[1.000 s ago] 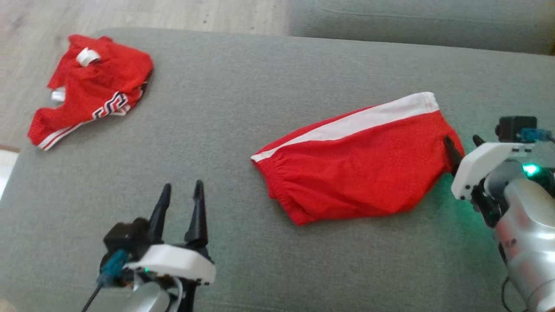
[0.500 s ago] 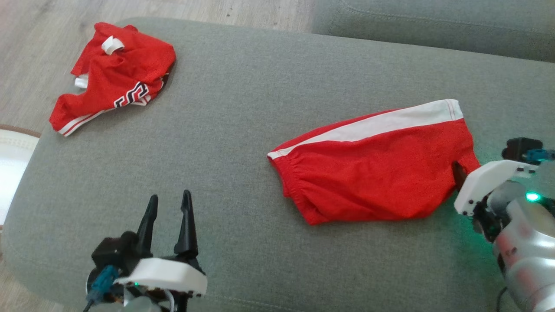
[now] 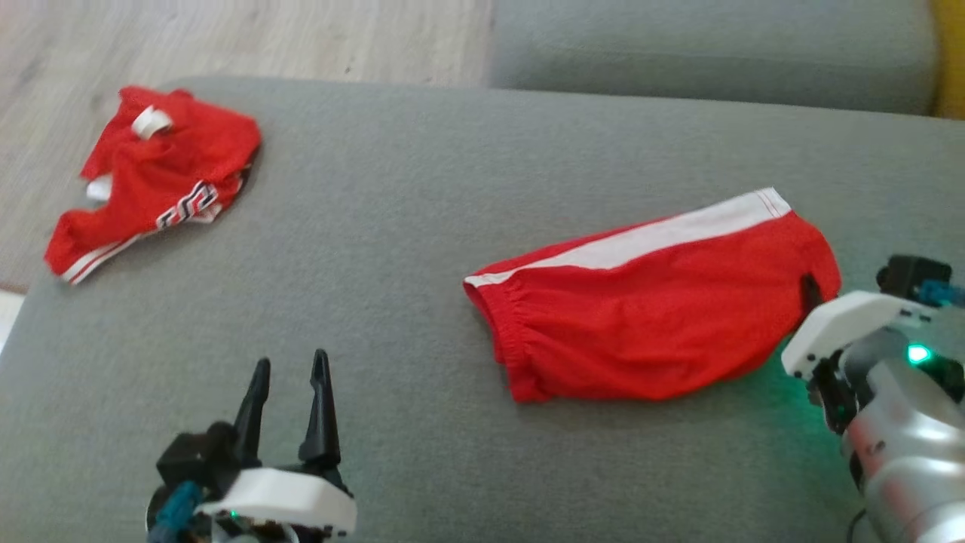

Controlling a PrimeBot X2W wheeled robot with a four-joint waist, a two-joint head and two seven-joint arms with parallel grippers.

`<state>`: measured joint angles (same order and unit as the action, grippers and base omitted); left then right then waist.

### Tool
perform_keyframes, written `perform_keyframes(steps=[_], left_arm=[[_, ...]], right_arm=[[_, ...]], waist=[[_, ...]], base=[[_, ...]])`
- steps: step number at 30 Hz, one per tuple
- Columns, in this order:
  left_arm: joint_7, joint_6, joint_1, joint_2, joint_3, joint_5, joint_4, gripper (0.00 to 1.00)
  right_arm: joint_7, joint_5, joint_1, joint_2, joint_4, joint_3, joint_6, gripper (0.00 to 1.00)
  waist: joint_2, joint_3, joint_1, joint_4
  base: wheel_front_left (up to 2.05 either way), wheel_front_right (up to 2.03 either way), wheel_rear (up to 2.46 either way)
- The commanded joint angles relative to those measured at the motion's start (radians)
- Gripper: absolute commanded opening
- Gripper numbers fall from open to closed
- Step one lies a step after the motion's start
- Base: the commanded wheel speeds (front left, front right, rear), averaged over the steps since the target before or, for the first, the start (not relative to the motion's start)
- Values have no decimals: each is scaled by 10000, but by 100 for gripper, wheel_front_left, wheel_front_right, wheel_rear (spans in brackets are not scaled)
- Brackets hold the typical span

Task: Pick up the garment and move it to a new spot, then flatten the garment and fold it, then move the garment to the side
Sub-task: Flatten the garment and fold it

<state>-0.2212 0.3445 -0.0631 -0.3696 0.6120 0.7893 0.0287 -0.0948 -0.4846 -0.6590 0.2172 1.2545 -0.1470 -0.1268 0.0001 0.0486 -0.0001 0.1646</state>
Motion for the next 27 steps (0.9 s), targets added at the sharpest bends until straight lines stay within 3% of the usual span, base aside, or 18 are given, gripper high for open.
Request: perform_keyframes(steps=[1,7,14,20,27], left_arm=[[-112,53,-231,-185,-370,-111,-258,100],[-212,105,183,-56,-389,-66,-178,100],[-286,97,397,68,-457,-76,-93,100],[-317,8,369,154,-436,-140,51,100],[-334,-13,341,208,-452,-167,136,100]], right_arm=[[-285,-42,132,-61,-150,-87,-39,0],[-1336,-25,992,-511,-64,357,-39,0],[-1637,46,1609,-915,-284,997,-39,0],[-1665,591,2040,-1066,-972,1624,-39,0],[-1667,1423,1993,-1354,-2036,2093,-39,0]], waist=[[-1,-299,1,-375],[-1,-671,1,-1329],[-1,-755,1,-1801],[-1,-814,1,-1807],[-1,-960,1,-1315]], base=[[0,0,0],[0,0,0],[0,0,0],[0,0,0],[0,0,0]])
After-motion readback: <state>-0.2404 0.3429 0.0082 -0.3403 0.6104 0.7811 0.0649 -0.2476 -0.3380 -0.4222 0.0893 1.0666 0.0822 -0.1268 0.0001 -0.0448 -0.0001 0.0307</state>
